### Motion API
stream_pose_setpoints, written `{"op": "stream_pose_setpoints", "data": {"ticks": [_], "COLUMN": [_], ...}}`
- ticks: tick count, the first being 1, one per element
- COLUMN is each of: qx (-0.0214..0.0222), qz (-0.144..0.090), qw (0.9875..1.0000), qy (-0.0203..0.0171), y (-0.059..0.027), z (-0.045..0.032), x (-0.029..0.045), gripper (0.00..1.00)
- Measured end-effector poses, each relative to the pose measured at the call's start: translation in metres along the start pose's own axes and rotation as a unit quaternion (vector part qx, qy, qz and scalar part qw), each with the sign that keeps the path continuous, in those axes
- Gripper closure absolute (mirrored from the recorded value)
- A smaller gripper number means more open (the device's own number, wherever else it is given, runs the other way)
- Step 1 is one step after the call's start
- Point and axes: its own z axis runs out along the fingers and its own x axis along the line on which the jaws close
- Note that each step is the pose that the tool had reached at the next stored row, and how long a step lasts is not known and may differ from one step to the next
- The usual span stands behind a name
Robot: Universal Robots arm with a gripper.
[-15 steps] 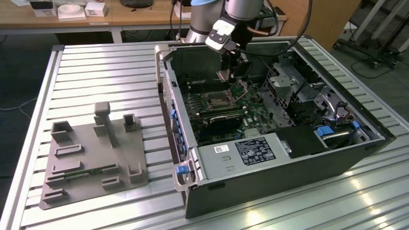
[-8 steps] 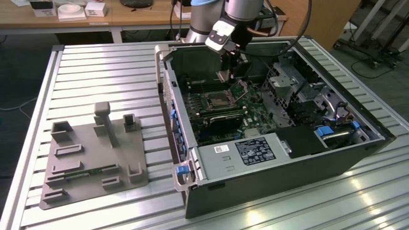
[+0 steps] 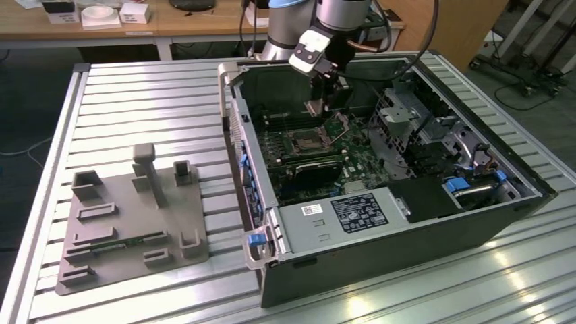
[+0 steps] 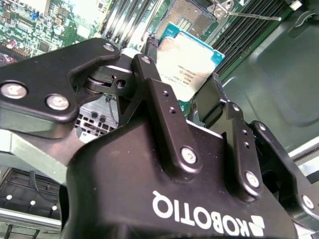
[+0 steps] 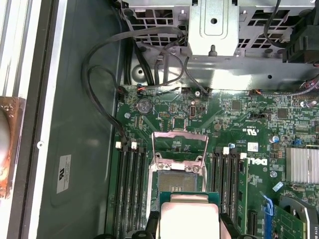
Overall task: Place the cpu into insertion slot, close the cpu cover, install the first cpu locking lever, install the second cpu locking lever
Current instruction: 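Place the cpu into insertion slot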
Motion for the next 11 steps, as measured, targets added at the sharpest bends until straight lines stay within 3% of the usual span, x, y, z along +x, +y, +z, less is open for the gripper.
{"op": "stream_pose_setpoints", "data": {"ticks": [11], "qx": [0.0], "qz": [0.0], "qw": [1.0], "qy": [0.0001], "y": [-0.0002], "z": [0.0031], "x": [0.0], "gripper": [0.46]}}
